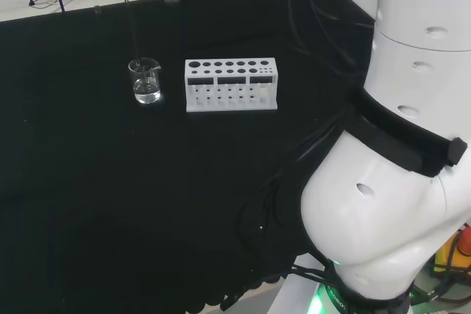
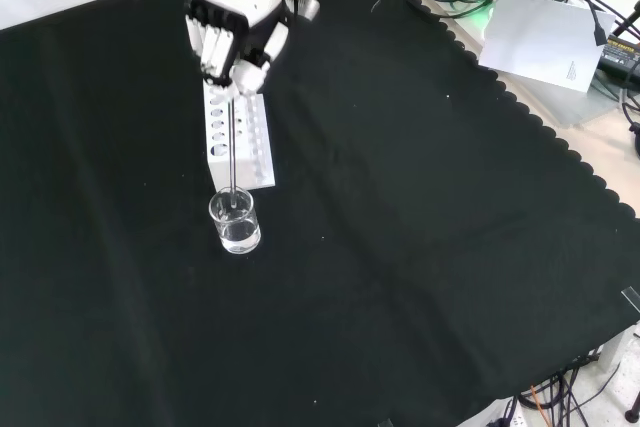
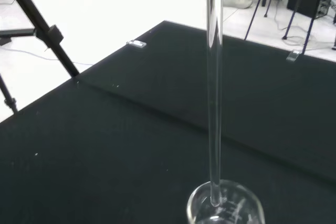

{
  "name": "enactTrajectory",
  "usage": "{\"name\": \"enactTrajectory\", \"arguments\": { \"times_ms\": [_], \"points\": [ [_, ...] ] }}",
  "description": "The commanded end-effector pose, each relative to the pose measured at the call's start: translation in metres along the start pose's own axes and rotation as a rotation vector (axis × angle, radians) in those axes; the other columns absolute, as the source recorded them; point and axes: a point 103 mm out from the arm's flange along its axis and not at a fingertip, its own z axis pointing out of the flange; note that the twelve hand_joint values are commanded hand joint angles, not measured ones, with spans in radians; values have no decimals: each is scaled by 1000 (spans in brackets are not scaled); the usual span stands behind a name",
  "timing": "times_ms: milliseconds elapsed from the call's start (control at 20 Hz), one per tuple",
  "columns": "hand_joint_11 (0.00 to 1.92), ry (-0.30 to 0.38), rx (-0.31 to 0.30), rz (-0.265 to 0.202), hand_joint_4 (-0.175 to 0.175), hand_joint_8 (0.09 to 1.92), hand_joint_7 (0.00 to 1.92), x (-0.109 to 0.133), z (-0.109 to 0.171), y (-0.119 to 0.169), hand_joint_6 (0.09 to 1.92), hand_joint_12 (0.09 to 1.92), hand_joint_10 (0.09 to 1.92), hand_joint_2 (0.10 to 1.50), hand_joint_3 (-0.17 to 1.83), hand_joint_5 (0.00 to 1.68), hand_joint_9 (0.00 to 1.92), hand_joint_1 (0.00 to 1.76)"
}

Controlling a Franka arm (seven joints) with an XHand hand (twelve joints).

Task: Put the glass rod back on the white test tube rack.

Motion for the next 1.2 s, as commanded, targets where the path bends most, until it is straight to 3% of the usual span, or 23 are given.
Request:
{"name": "enactTrajectory", "arguments": {
  "times_ms": [50, 350, 850, 1200],
  "points": [
    [1570, -18, -33, 70, -175, 1347, 961, -28, -34, -31, 780, 895, 862, 1146, 0, 921, 1636, 1264],
    [1570, -34, -55, 134, -175, 1347, 961, -54, -56, -58, 780, 894, 862, 1146, 0, 921, 1635, 1265],
    [1571, -53, -58, 259, -175, 1349, 960, -109, -64, -109, 781, 893, 862, 1147, 0, 920, 1635, 1264],
    [1571, -53, -61, 303, -175, 1349, 960, -138, -68, -135, 781, 893, 862, 1147, 0, 920, 1635, 1264]
  ]
}}
